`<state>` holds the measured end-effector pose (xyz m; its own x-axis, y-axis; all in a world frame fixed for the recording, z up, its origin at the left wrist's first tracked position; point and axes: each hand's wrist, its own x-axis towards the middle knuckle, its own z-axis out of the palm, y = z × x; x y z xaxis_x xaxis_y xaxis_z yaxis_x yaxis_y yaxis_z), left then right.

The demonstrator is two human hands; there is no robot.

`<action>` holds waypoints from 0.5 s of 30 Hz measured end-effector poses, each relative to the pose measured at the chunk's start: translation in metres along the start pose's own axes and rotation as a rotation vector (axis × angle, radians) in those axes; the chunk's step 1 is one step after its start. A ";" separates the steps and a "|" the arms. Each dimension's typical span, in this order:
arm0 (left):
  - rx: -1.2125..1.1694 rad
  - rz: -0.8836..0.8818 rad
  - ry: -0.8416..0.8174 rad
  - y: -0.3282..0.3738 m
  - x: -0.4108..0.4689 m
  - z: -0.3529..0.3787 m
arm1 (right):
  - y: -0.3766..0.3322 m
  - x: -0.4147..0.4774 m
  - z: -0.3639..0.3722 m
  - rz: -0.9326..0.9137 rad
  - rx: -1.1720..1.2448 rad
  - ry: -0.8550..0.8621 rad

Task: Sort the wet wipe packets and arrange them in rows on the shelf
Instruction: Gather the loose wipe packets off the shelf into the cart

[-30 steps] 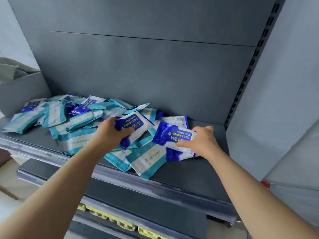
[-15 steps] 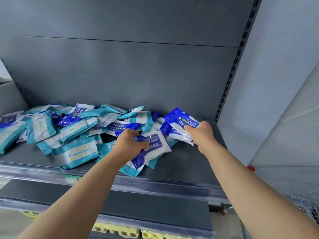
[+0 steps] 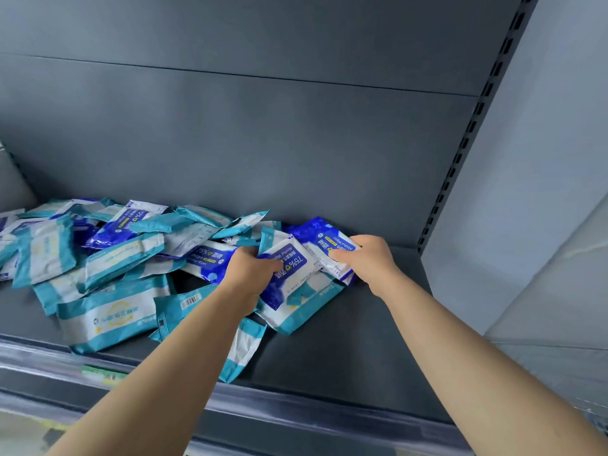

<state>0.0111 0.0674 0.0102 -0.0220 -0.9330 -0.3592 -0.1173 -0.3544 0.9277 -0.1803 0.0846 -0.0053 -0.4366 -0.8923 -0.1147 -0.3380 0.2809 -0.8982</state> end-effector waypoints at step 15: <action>-0.357 0.113 -0.239 0.003 -0.039 -0.003 | -0.006 -0.048 -0.027 0.005 0.320 -0.139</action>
<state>0.0149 0.1026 0.0276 -0.2489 -0.9414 -0.2275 0.2489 -0.2892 0.9244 -0.1794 0.1356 0.0172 -0.3125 -0.9370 -0.1560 -0.0477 0.1795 -0.9826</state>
